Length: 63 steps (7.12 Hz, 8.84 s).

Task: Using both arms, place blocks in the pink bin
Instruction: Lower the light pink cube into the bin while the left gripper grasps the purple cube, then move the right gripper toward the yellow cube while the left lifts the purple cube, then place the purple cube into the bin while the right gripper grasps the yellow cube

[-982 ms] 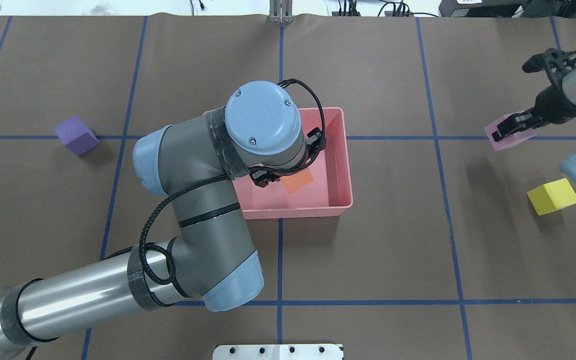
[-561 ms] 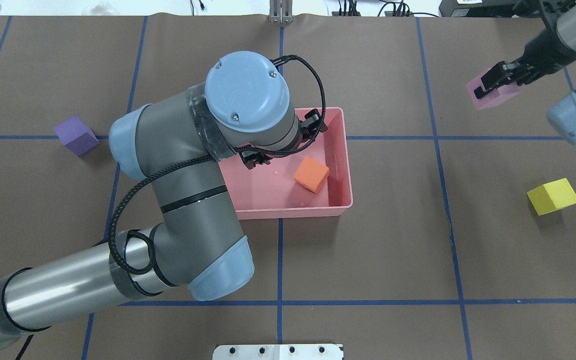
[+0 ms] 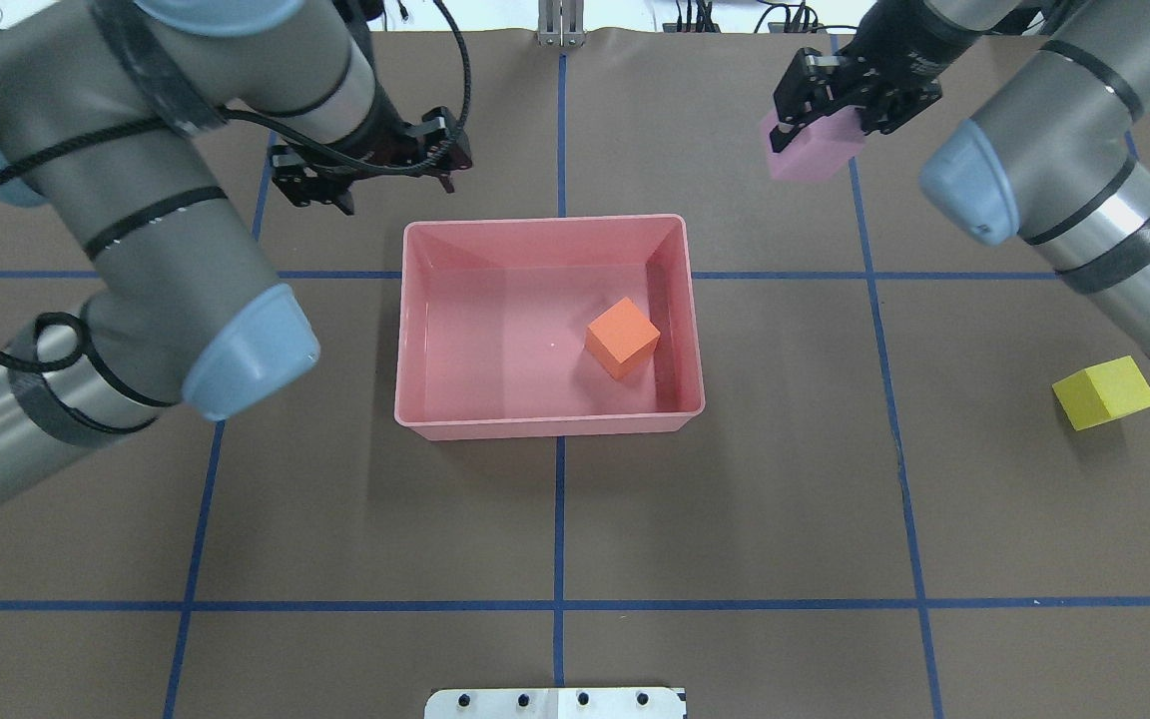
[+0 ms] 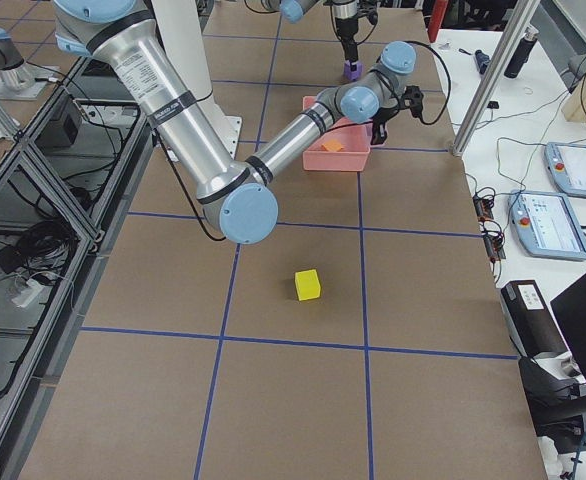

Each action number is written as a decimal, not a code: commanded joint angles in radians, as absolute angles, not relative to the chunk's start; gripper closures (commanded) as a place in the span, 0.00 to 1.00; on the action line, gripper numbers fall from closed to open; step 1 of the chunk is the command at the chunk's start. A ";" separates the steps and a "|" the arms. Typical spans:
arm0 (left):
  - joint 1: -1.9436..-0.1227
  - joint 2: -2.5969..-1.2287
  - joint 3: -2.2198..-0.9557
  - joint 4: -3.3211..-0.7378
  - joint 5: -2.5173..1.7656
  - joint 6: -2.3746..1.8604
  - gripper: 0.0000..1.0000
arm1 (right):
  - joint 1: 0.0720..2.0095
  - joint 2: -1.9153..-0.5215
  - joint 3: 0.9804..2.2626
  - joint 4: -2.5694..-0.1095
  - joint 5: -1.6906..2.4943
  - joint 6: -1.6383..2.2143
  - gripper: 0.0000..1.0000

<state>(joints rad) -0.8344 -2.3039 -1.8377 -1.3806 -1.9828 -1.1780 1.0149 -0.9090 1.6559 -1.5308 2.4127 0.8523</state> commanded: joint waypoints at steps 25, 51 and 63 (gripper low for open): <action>-0.859 -1.821 -1.515 -1.976 -1.780 -1.324 1.00 | 0.675 -0.841 1.723 -1.407 2.012 1.276 0.01; -0.706 -2.351 -1.744 -1.382 -1.783 -1.685 1.00 | 1.014 -1.666 1.661 -1.204 2.227 0.316 0.87; -0.689 -2.453 -1.813 -1.206 -1.782 -1.293 0.00 | 1.173 -1.213 1.809 -1.461 2.554 0.672 1.00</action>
